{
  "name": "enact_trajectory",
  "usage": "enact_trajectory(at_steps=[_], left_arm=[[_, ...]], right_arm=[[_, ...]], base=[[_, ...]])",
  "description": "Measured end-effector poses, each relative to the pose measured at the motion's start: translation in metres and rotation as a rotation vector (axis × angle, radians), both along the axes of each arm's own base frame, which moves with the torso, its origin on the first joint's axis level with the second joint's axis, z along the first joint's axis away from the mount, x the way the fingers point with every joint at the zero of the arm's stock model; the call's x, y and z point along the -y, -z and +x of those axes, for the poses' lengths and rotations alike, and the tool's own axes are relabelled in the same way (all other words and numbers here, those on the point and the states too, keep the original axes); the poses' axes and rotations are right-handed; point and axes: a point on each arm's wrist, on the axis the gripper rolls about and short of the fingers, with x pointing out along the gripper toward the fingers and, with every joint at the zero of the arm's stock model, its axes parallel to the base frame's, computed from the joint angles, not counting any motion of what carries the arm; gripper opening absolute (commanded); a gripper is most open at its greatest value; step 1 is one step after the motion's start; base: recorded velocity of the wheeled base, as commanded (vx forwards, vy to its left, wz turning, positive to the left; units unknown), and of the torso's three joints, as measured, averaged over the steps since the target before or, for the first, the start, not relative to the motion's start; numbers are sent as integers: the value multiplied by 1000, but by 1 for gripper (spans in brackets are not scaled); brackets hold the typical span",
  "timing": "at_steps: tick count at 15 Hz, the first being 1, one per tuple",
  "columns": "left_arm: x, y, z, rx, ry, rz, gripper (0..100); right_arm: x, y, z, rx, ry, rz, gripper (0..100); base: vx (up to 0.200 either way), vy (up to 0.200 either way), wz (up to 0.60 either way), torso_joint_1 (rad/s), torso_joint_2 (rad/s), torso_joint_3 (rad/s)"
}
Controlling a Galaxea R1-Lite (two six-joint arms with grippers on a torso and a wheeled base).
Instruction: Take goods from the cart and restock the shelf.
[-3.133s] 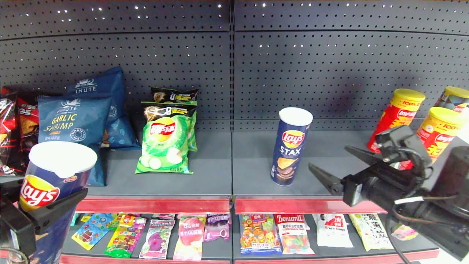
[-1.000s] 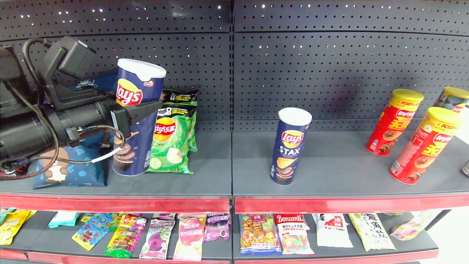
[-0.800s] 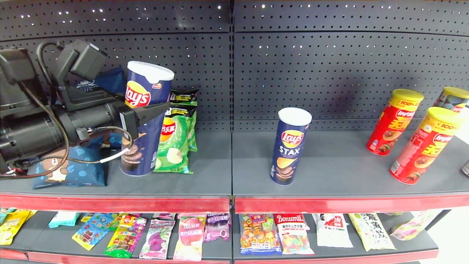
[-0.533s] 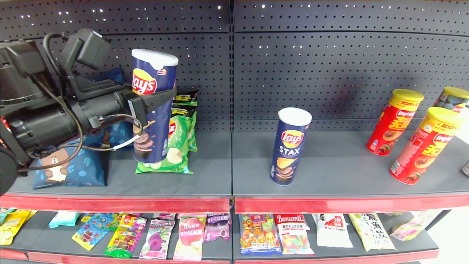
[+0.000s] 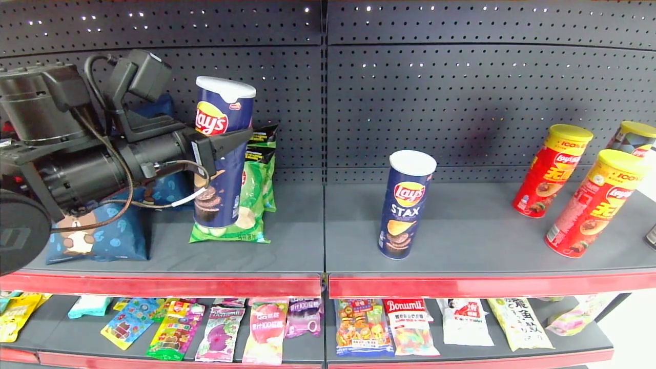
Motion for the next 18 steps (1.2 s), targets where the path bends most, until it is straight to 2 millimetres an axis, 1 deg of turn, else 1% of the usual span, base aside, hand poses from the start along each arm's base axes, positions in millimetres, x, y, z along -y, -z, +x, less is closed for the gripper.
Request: enact_trajectory(at_steps=[7,10,11,13,17,18], left_arm=[[0,1,8,-23,-28,-30,0],[1,0,12,8,-34,-44,0],[1,-1,14,36,-39,-54,0],[2,3,17,29,-42,-52,0],[4,9,21,9,-39,-47,0],[3,8,22,19,-41,-49,0]], right_arm=[[0,0,0,0,8,-1,100],[1,0,0,0,24,-4,100],[1,0,0,0,24,-4,100],[1,0,0,1,25,-4,100],[1,0,0,1,25,-4,100],[1,0,0,1,25,-4,100]], base=[[0,0,0,0,0,0],[0,0,0,0,0,0],[0,0,-600,2,2,-2],[0,0,-600,5,2,2],[0,0,0,0,0,0],[0,0,0,0,0,0]])
